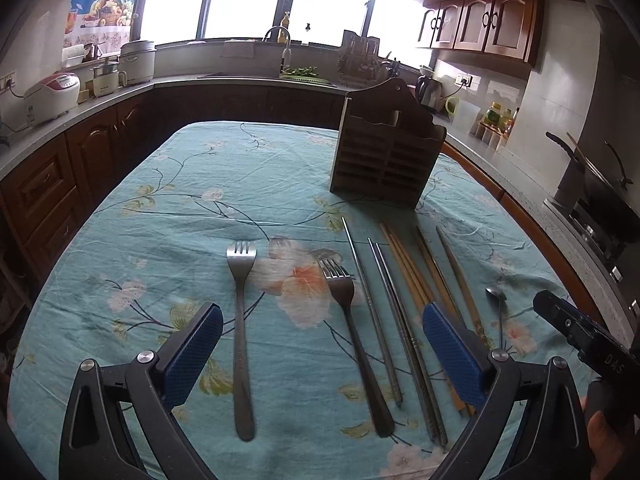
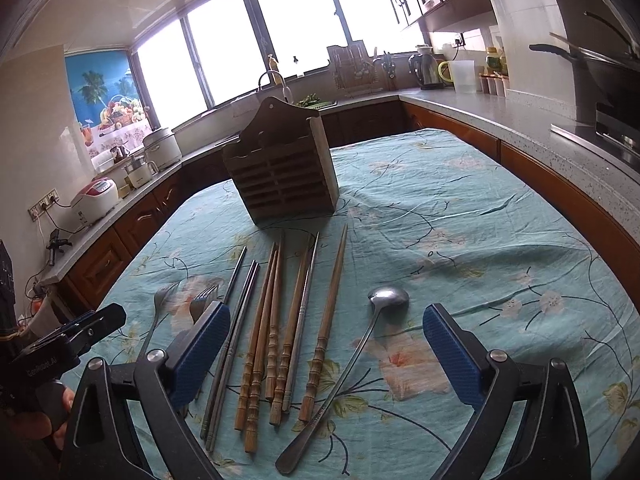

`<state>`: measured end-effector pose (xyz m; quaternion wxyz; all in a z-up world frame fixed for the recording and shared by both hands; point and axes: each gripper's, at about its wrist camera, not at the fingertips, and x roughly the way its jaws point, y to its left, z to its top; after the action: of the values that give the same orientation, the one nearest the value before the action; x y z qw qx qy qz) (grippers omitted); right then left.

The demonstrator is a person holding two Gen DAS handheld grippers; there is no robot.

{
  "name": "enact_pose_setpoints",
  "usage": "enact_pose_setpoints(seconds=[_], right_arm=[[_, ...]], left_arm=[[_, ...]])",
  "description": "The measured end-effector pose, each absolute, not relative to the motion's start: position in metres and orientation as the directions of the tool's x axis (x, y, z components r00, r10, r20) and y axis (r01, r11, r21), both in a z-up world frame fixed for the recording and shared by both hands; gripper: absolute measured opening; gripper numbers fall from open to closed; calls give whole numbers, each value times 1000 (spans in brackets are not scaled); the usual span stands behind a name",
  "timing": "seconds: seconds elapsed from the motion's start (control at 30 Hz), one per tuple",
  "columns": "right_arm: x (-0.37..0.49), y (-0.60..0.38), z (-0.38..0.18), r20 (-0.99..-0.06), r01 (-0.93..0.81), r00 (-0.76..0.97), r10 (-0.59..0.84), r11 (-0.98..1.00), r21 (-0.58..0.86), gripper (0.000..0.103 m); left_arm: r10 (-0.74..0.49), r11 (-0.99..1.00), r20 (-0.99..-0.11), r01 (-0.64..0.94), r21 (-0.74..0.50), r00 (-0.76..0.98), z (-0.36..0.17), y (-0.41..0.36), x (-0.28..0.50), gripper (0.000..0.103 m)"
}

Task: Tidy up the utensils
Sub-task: 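Lower the left gripper around a steel fork while the right gripper lowers around the silver spoon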

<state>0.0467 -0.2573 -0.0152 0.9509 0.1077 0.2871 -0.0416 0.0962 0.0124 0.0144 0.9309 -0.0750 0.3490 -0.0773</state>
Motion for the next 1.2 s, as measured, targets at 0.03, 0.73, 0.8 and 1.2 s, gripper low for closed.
enact_pose_setpoints(seconds=[0.03,0.73,0.8,1.2], right_arm=[[50,-259,-16,-566,145,824,-15,972,186,89],[104,-282,-55,-767,231,642,-6,955,186,33],[107,-283,-54,-772,231,635,-7,956,181,30],[117,-282,-49,-773,204,634,23,959,196,4]], left_arm=[[-204,976,-652,98,-196,730,14,12,103,96],[-226,974,-814,116,-195,534,-19,-3,203,44],[-219,976,-819,118,-184,530,-22,-6,207,43],[-203,977,-821,160,-138,534,-23,-20,217,23]])
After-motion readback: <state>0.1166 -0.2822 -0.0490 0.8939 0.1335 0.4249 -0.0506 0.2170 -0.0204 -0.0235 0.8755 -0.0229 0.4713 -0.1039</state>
